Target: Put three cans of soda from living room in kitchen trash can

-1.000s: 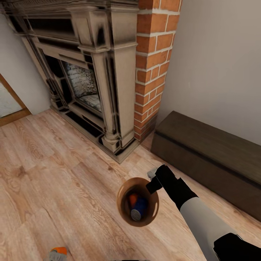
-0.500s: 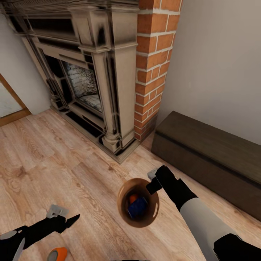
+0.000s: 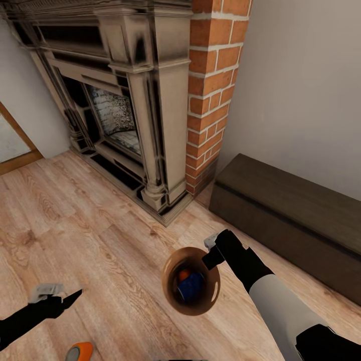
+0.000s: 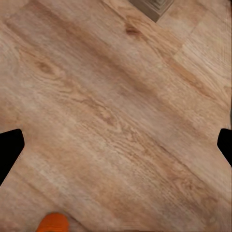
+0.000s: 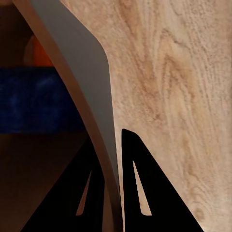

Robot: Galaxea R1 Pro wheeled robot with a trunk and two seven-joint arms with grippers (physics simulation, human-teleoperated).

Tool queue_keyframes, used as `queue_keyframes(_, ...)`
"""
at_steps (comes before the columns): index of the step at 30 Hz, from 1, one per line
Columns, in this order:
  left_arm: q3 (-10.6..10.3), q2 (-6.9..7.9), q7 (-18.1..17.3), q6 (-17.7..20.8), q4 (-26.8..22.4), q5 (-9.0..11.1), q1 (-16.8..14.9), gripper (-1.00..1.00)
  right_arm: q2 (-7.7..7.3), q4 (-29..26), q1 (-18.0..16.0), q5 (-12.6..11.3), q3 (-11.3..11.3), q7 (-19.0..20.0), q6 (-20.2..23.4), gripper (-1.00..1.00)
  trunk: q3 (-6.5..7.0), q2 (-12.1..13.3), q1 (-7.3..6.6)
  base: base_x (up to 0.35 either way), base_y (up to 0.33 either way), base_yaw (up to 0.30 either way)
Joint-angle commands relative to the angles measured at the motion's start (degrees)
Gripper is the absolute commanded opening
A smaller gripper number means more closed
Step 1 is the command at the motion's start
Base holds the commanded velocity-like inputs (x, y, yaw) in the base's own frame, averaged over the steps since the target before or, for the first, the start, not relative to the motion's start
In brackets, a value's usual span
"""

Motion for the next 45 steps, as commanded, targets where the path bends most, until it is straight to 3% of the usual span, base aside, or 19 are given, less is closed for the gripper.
queue_keyframes(1, 0.4, 0.01, 0.3, -0.3, 0.7, 0.0, 0.0, 1.00, 0.01, 0.0, 0.0, -1.4, -0.1, 0.3, 0.3, -1.00, 0.00, 0.0, 0.00, 0.000, 0.000, 0.000)
queue_keyframes(8, 2.0, 0.04, 1.2, -8.0, 8.8, -0.1, -0.2, 1.00, -0.01, 0.0, 0.0, -1.6, -0.2, 0.3, 0.4, -1.00, 0.00, 0.0, 0.00, 0.000, 0.000, 0.000)
queue_keyframes(18, 2.1, 0.05, 1.0, -11.7, 13.5, -0.1, -0.2, 1.00, 0.09, 0.0, 0.0, -1.7, -0.2, 0.3, 0.9, -1.00, 0.00, 0.0, 0.00, 0.000, 0.000, 0.000)
queue_keyframes(30, 2.1, 0.07, 1.0, -12.4, 14.7, 0.2, -0.2, 1.00, 0.36, 0.0, 0.0, -1.5, -0.1, -0.2, 1.2, -1.00, 0.00, 0.0, 0.00, 0.000, 0.000, 0.023)
queue_keyframes(45, 2.1, 0.05, 1.0, -12.3, 14.7, 0.5, -0.2, 1.00, 0.51, 0.0, 0.0, -1.4, 0.0, -0.5, 1.2, -1.00, 0.00, 0.0, 0.00, 0.000, 0.000, 0.224)
